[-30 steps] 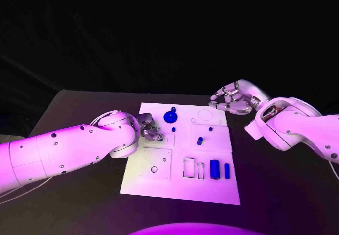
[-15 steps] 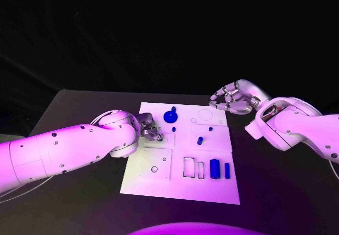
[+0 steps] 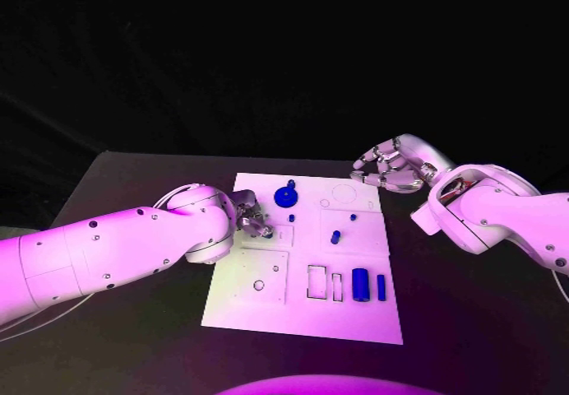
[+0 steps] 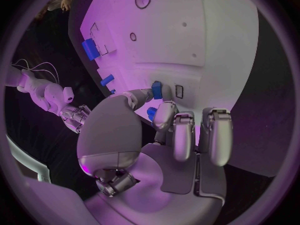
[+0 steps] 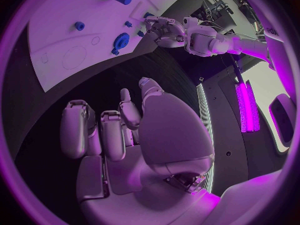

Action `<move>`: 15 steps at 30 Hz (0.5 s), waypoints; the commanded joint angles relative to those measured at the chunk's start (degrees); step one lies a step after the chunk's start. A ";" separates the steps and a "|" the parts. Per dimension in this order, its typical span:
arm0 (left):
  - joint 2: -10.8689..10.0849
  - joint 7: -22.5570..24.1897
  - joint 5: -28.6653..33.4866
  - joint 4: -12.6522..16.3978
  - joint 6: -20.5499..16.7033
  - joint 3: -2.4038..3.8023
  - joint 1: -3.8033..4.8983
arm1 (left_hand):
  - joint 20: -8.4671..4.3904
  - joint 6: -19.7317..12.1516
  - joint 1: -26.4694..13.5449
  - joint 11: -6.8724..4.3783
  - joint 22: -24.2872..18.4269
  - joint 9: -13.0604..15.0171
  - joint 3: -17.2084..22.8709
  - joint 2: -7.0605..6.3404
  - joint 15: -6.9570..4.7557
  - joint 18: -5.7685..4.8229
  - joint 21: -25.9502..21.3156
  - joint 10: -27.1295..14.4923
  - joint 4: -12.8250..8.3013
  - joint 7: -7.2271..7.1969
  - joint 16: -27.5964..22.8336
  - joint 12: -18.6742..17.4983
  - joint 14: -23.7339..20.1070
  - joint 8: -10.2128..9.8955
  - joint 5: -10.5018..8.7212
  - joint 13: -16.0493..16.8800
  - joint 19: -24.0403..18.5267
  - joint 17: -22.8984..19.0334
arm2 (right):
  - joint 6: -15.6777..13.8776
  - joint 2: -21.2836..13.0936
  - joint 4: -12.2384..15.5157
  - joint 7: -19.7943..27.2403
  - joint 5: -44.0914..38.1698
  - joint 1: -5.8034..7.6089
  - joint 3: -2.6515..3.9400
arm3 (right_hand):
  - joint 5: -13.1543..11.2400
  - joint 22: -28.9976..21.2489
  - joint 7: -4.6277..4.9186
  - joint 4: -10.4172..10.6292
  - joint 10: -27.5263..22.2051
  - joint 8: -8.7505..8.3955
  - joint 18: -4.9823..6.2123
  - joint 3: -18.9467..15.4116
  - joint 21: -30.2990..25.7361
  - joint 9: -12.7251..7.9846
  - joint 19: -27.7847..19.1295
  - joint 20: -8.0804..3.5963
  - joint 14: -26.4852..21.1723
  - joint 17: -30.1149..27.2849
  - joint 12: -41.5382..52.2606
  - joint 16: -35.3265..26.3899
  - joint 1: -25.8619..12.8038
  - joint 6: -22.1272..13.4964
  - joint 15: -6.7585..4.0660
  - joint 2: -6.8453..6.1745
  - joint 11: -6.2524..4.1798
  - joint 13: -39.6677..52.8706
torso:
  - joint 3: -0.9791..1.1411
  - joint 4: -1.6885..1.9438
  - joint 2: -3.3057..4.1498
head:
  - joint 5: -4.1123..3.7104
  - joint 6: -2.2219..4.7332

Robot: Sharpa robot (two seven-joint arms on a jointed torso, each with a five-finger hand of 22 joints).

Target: Assemble the parts on the task board

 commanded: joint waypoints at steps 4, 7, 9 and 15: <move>0.61 -2.10 2.83 -0.30 3.90 -0.35 -0.39 | -0.58 1.91 -1.41 -0.28 15.06 0.03 2.63 -0.30 -0.51 -0.85 0.14 0.51 -3.54 -1.97 0.14 0.39 6.11 -0.63 -0.36 0.29 6.15 15.07 | 0.60 -0.06 0.21 0.42 -0.57 -0.04 0.00 | 0.28 6.60 -0.17 -0.06 -0.31 0.22 0.56 -0.31 -0.40 0.09 -0.20 0.01 3.81 6.60 -0.18 -0.35 -0.41 -0.11 -0.51 0.43 0.03 -0.09 | 0.02 -0.03 0.02 | 0.01 -0.08; 0.75 -2.44 3.32 -0.42 4.31 -0.34 -0.37 | -0.65 2.22 -1.93 -0.38 15.06 0.08 1.66 -0.54 -0.61 -0.85 0.14 0.53 -2.89 -2.07 0.14 0.47 6.11 -0.78 -0.28 0.38 6.15 15.07 | 0.59 -0.13 0.28 0.40 -0.57 -0.04 0.00 | 0.28 6.60 -0.17 -0.06 -0.31 0.22 0.56 -0.31 -0.40 0.09 -0.20 0.01 3.81 6.60 -0.18 -0.35 -0.41 -0.11 -0.51 0.43 0.03 -0.09 | 0.02 0.00 0.05 | -0.03 -0.07; 0.85 -2.63 3.55 -0.54 4.54 -0.33 -0.36 | -0.69 2.40 -2.19 -0.43 15.06 0.12 1.19 -0.63 -0.65 -0.85 0.14 0.60 -2.55 -2.13 0.14 0.64 6.11 -0.83 -0.26 0.57 6.15 15.07 | 0.59 -0.18 0.30 0.38 -0.57 -0.04 0.00 | 0.28 6.60 -0.17 -0.06 -0.31 0.22 0.56 -0.31 -0.40 0.09 -0.20 0.01 3.81 6.60 -0.18 -0.35 -0.41 -0.11 -0.51 0.43 0.03 -0.09 | -0.01 0.04 0.00 | -0.10 -0.11; 1.07 -2.92 3.72 -0.94 4.62 -0.32 -0.33 | -0.79 2.83 -2.90 -0.54 15.06 0.23 -0.11 -0.83 -0.76 -0.85 0.14 0.79 -1.60 -2.26 0.14 1.09 6.11 -0.96 -0.26 1.04 6.15 15.07 | 0.55 -0.26 0.34 0.36 -0.57 -0.03 0.00 | 0.28 6.60 -0.17 -0.06 -0.31 0.22 0.56 -0.31 -0.40 0.09 -0.20 0.01 3.81 6.60 -0.18 -0.35 -0.41 -0.11 -0.51 0.43 0.03 -0.09 | -0.01 0.04 0.00 | -0.17 -0.14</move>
